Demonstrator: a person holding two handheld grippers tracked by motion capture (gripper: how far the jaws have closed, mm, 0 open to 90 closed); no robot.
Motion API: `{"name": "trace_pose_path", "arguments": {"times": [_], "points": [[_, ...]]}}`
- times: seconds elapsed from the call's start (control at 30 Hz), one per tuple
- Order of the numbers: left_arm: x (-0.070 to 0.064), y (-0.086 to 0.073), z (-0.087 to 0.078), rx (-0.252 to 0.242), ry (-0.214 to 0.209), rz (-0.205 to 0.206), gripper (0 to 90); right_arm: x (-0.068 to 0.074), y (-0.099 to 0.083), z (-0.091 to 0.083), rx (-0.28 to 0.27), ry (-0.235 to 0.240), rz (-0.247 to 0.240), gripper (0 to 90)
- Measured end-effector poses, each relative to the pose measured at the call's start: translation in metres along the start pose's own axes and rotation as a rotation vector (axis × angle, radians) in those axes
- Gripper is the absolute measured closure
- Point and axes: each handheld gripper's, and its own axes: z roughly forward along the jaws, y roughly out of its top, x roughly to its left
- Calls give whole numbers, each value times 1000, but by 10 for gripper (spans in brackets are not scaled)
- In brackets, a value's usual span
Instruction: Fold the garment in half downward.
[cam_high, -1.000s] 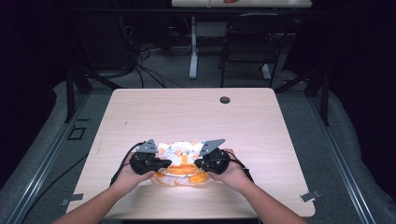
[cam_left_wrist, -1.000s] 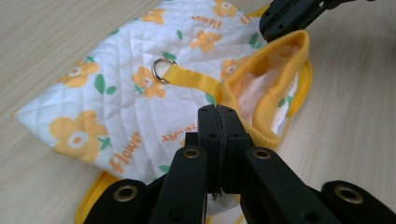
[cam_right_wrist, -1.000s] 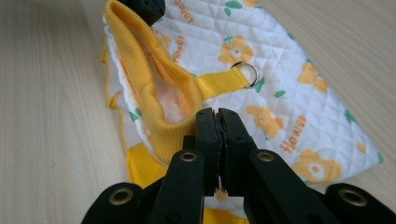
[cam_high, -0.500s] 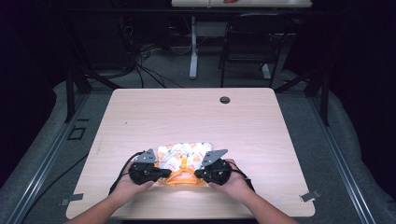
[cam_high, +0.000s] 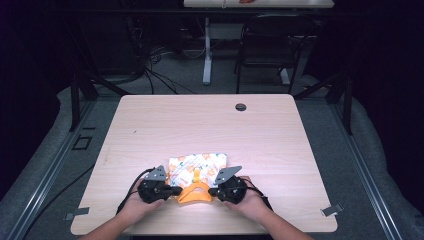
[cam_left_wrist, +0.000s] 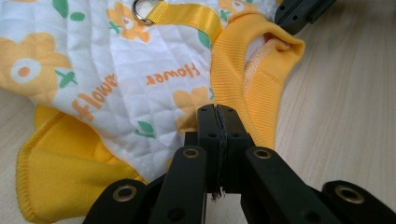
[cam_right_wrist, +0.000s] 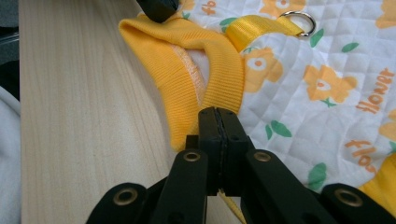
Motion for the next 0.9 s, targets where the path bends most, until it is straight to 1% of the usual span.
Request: {"name": "trace_pose_path", "arguments": {"times": [0.07,0.2,0.27,0.3,0.33,0.4,0.5,0.63,0.67,0.9], "points": [[1,0,2,3,3,2,894,-1,-1,1,-6,5,4,898],[2,-1,3,7,-1,-5,895,-2,-1,2,0,6,6,899],[3,-1,3,7,-1,-7,895,-4,-1,2,9,3,-1,898],[3,-1,4,8,0,-7,895,-4,-2,2,2,5,12,899],[3,0,4,10,0,-6,895,-4,-2,3,0,9,15,899],[3,0,4,14,5,0,895,-4,-2,3,1,8,16,898],[4,1,5,13,10,-4,895,-5,-2,3,-3,4,18,898],[9,4,5,13,19,-10,895,-9,0,3,2,-5,20,898],[10,4,6,11,22,-12,895,-11,0,4,1,-2,21,898],[19,8,8,4,32,-33,894,-18,0,5,-10,-14,56,896]]}}
